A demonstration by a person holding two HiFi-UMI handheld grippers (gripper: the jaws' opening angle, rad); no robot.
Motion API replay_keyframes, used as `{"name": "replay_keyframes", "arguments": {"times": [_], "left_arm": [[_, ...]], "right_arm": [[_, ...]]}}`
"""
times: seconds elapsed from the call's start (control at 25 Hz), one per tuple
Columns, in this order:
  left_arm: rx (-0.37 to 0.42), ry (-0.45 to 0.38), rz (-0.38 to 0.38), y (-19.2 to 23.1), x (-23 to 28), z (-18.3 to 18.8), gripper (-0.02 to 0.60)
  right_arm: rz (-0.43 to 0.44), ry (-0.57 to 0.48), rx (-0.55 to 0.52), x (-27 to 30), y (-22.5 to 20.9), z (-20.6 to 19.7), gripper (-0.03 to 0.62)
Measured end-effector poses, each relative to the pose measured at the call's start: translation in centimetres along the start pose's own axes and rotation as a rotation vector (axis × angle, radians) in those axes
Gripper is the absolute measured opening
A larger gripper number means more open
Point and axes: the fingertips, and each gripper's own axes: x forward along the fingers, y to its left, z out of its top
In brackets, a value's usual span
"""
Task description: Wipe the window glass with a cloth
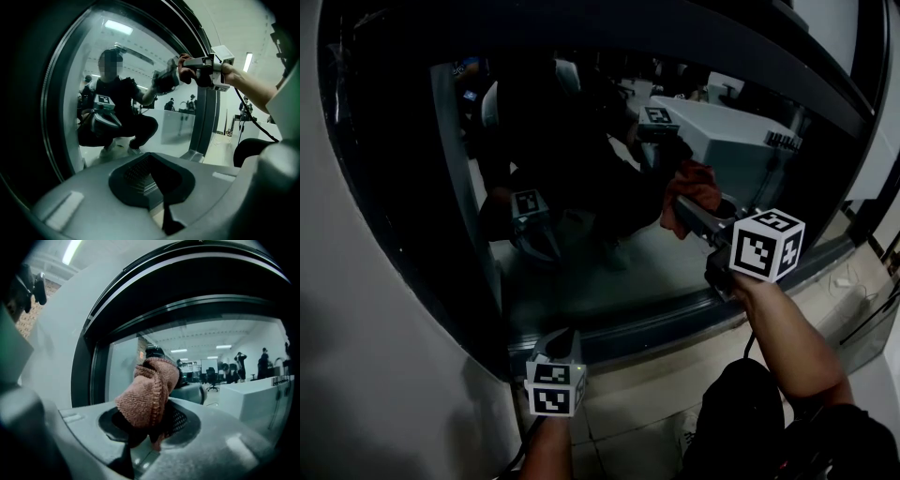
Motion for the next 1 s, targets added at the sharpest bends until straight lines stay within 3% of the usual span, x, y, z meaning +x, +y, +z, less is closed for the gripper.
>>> {"name": "replay_keyframes", "arguments": {"times": [0.24,1.0], "left_arm": [[0.002,0.009,0.008,-1.4,-0.6,0.5,0.017],[-0.013,-0.006,0.007,0.8,-0.3,0.1,0.017]], "right_arm": [[-0.045,0.014,-0.018,-2.7,-3.0,0.6,0.107],[-0.13,0.038,-0.069,-2.4,-6.0,-0.4,0.11]]}}
